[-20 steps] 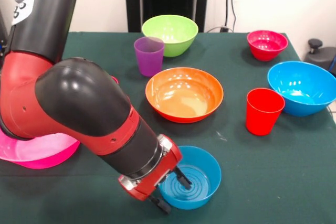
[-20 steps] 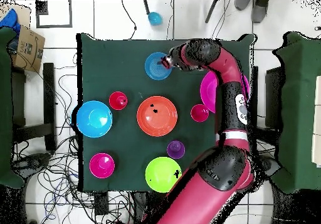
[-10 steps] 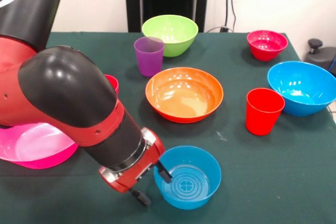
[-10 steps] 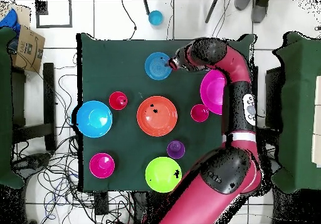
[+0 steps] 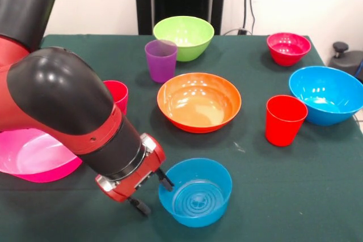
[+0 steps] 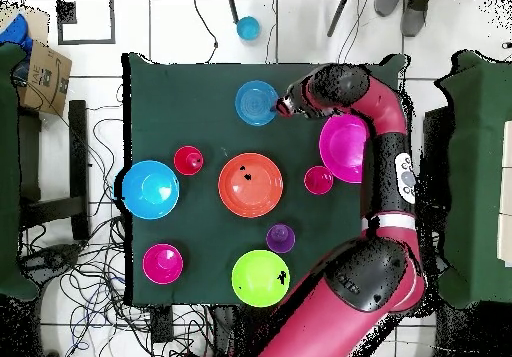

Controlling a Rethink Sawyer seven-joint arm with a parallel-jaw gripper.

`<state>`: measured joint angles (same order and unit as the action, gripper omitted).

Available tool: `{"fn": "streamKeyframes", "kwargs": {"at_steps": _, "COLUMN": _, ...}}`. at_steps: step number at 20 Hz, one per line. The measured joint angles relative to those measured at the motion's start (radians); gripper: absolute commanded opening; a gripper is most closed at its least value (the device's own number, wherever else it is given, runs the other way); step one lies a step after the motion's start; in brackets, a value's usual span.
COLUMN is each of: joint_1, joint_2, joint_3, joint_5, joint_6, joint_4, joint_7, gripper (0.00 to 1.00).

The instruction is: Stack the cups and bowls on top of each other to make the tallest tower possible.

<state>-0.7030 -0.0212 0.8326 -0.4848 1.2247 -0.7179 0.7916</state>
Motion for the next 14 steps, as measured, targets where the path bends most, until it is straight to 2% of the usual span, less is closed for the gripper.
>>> {"fn": "streamKeyframes", "kwargs": {"at_steps": 14, "joint_1": -0.006, "joint_2": -0.001, "joint_3": -0.013, "joint_5": -0.002, "joint_6": 0.026, "joint_4": 0.000, "joint_7": 0.000, "gripper": 1.00}}
